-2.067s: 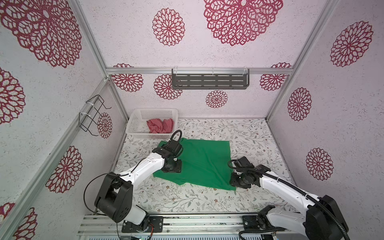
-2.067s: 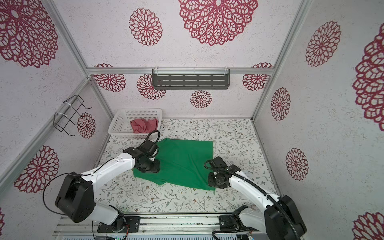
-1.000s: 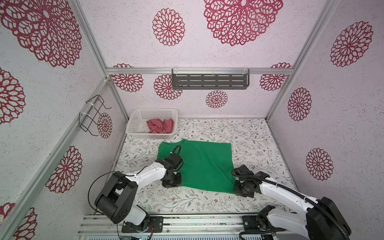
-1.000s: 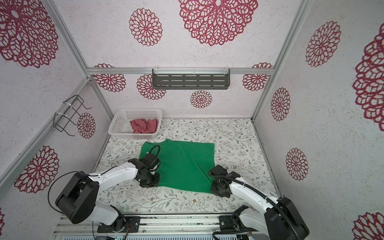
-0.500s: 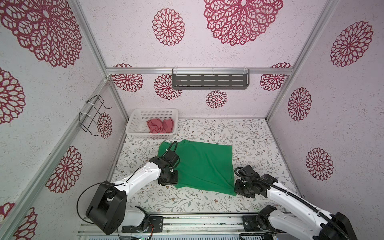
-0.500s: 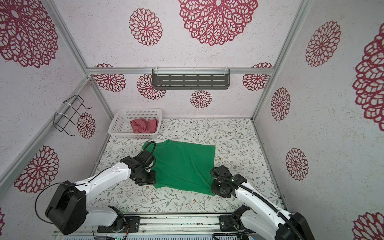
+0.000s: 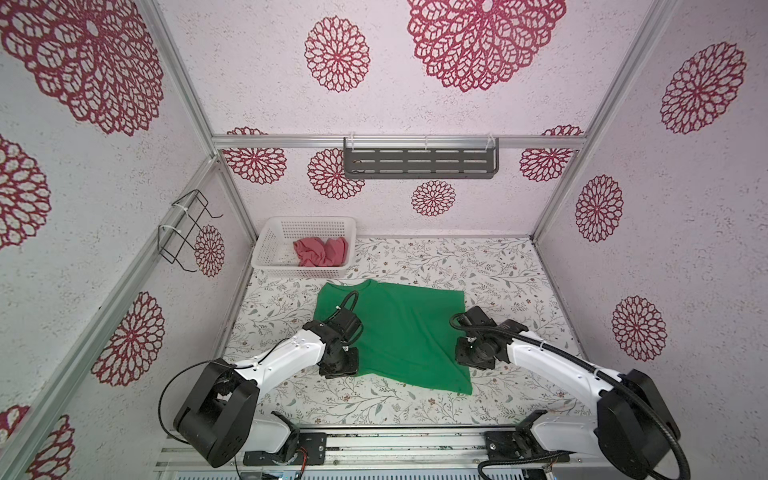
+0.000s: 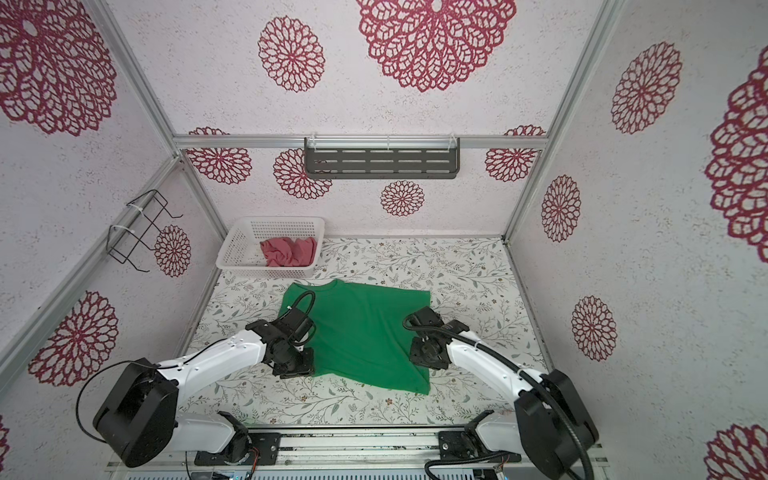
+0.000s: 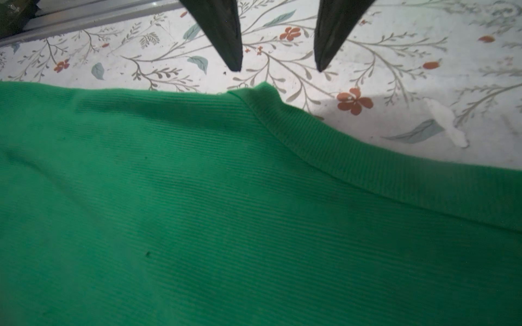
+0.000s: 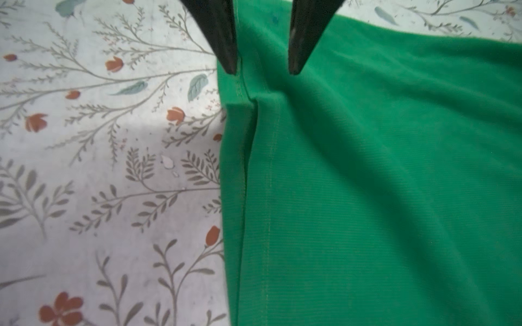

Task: Fold and stack the tank tops
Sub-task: 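Hold the near hem with both grippers and tug it toward the robot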

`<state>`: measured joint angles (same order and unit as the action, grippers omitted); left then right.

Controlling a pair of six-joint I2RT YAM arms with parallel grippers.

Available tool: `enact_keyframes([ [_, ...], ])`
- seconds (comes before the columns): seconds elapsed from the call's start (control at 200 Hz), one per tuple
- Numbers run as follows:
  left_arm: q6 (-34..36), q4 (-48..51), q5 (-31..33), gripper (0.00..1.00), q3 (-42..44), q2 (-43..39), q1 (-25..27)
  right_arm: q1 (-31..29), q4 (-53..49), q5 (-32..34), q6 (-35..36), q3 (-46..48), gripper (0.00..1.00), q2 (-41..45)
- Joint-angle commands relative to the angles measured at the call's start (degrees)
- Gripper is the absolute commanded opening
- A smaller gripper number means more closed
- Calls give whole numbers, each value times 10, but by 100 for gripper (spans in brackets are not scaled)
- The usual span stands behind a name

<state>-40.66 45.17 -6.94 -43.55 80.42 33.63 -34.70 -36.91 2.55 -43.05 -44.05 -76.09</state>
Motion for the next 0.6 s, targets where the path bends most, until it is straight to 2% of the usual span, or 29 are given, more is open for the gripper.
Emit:
enact_keyframes([
  [0.0, -8, -30, -3, 46, 15, 13, 2, -6, 13, 40, 22, -18, 41, -37],
  [0.185, -7, -49, -8, 46, 24, 42, -5, 3, -3, 104, 38, -5, 42, -62],
  [0.33, 0, -53, -7, 47, 32, 53, -13, 68, -10, 122, 84, 28, 43, -36],
  [0.445, 5, -39, 1, 47, 27, 44, -15, 96, -54, 142, 102, 7, 46, 10],
  [0.53, 4, -32, 5, 47, 22, 33, -15, 97, -92, 138, 96, -9, 50, 45],
  [0.595, 0, -27, 3, 48, 14, 23, -15, 96, -108, 108, 83, -9, 52, 72],
])
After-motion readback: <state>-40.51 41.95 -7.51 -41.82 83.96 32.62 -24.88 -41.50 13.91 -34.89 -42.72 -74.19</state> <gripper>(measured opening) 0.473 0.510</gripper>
